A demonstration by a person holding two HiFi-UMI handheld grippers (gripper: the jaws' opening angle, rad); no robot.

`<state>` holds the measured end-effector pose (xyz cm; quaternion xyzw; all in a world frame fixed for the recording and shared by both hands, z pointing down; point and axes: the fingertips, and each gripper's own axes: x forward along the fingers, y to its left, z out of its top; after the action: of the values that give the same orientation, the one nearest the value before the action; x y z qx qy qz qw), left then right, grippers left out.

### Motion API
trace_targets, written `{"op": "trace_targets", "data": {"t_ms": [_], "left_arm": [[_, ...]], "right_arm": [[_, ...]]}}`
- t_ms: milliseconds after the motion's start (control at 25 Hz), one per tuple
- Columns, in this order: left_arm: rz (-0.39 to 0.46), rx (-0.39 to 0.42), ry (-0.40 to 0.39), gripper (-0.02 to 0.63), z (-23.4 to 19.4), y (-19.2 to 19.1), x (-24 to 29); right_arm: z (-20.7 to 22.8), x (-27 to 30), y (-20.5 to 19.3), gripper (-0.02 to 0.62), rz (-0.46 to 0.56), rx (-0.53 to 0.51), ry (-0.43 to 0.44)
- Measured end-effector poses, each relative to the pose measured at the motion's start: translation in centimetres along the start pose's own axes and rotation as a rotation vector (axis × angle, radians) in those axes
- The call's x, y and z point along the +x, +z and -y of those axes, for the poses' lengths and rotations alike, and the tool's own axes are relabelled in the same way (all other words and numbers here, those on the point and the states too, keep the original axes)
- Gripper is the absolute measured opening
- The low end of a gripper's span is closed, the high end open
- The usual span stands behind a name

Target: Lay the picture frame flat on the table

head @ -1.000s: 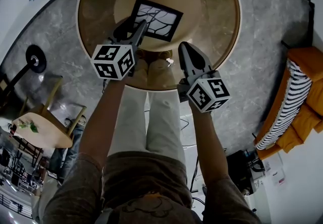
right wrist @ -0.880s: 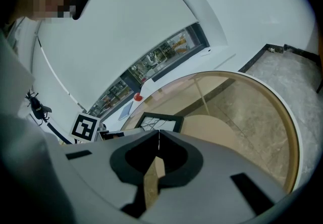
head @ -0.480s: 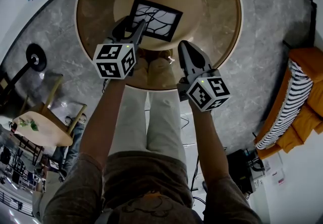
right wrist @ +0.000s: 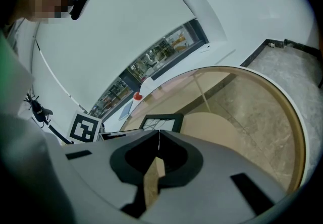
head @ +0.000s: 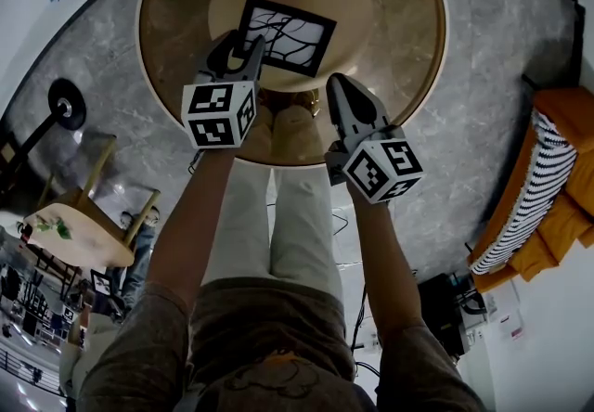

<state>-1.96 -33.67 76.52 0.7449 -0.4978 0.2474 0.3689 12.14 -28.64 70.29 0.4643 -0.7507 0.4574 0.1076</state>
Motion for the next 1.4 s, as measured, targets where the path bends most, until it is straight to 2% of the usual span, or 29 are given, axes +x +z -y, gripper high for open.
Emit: {"op": "trace_targets", "data": {"t_ms": [560, 760, 920, 1120, 1400], "left_arm": [[0.009, -0.013, -0.005, 0.172, 0.2, 1.1, -0.8], [0.006, -0.026, -0.005, 0.072, 0.7, 2.2, -1.9], [-0.001, -0.073, -0.052, 0.021, 1.9, 3.4, -3.5], [-0.02, -0.105, -0.088, 0.018, 3.9, 5.0, -6.5], [-0.011, -0.079, -0.123, 0.018, 7.3, 8.5, -11.4]], "right_arm": [[-0.1, -0.4, 0.4, 0.02, 0.004, -0.002, -0.008], [-0.9, -1.4, 1.2, 0.02, 0.007, -0.001, -0.023], [-2.2, -2.7, 2.2, 0.02, 0.006, 0.0, -0.025], [-4.1, -4.7, 4.0, 0.02, 0.016, -0.005, -0.031], [-7.0, -8.1, 7.2, 0.02, 0.043, -0.006, -0.021]]}}
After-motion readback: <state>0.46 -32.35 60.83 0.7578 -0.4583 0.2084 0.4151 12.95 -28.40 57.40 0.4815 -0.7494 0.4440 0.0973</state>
